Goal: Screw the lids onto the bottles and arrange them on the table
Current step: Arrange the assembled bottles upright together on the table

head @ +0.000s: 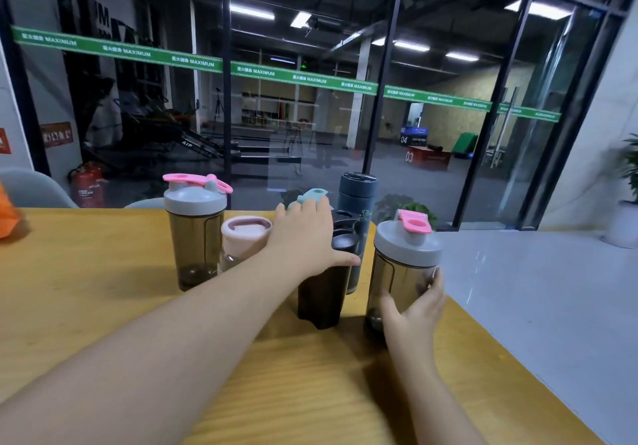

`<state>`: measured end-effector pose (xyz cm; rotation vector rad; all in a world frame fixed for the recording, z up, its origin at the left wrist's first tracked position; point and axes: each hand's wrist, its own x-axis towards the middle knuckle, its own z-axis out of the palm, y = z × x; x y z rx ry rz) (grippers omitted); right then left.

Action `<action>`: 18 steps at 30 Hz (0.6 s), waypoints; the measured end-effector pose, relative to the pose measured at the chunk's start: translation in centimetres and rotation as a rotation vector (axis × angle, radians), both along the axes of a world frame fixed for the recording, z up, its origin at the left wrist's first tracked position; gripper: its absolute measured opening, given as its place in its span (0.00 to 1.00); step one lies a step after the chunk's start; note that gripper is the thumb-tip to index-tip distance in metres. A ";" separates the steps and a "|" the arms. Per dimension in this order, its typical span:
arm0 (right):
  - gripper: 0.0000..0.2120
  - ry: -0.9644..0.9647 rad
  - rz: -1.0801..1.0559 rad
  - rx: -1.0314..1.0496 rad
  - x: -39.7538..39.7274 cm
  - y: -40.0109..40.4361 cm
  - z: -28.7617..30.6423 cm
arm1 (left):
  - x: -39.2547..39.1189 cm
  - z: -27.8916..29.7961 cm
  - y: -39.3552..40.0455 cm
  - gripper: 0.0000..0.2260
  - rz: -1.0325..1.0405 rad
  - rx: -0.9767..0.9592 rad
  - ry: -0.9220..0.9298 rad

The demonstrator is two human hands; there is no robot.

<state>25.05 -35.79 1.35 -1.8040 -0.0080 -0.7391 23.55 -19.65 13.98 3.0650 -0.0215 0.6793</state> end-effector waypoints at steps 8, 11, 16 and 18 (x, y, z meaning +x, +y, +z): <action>0.48 -0.011 0.048 0.022 -0.9 -0.9 0.5 | -0.3 0.7 0.5 0.37 -0.014 -0.132 0.115; 0.44 0.032 0.038 -0.019 -0.9 -1.1 0.7 | -0.6 1.2 1.0 0.36 -0.044 -0.126 0.138; 0.41 0.078 0.078 -0.028 -0.8 -0.9 0.7 | -1.6 1.8 1.9 0.38 -0.090 -0.168 0.182; 0.35 0.110 0.161 0.062 -0.8 -0.9 0.7 | -1.6 2.0 2.3 0.39 -0.110 -0.184 0.215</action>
